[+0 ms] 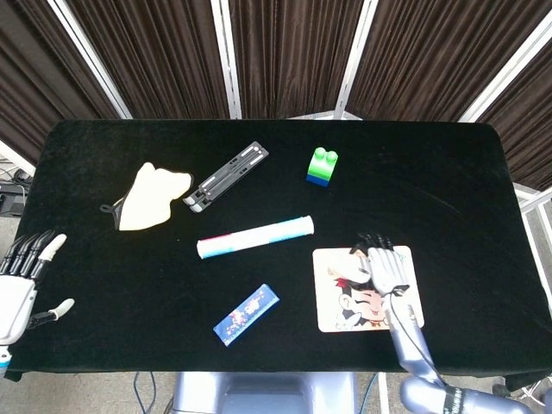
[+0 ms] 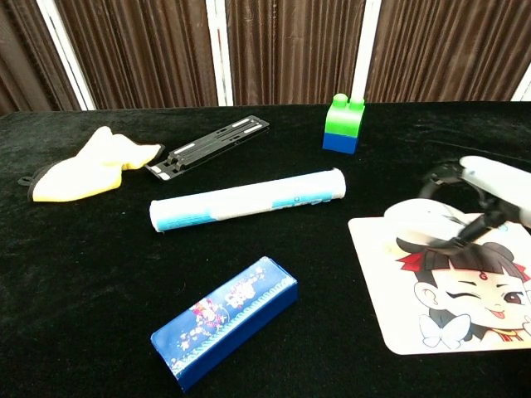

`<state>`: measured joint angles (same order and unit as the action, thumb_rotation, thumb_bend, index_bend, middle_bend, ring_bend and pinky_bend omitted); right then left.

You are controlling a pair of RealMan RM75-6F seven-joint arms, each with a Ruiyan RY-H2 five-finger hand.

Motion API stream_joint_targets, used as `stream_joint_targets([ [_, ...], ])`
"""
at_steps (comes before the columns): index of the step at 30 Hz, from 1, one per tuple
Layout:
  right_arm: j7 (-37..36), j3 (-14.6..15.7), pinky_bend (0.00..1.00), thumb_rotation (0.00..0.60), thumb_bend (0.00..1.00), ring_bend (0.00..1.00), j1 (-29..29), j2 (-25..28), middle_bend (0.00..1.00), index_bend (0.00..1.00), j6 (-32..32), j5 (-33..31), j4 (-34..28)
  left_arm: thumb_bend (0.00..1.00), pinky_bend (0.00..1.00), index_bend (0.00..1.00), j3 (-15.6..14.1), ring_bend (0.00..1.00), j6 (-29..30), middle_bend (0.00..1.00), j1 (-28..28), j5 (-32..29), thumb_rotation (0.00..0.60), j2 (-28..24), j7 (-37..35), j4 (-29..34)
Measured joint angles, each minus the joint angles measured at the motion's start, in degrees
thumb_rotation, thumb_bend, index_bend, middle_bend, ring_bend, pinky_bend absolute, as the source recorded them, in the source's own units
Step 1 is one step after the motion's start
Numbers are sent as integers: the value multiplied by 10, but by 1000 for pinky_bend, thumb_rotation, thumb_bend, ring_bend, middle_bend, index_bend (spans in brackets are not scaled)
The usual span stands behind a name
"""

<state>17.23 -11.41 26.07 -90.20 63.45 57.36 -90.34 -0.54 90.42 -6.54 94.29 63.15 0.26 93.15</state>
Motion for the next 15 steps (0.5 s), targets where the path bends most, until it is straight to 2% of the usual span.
stream_joint_targets([
  [5,-55,31,0,600,298,0,-24,35,125,505,-16,38,-3,128,0,0,-3,0,-5,0,-1,7,600,0,9,9],
  [15,-89,61,0,600,298,0,-39,30,125,505,-17,85,-4,128,0,0,-4,0,-2,0,3,13,600,-2,12,16],
])
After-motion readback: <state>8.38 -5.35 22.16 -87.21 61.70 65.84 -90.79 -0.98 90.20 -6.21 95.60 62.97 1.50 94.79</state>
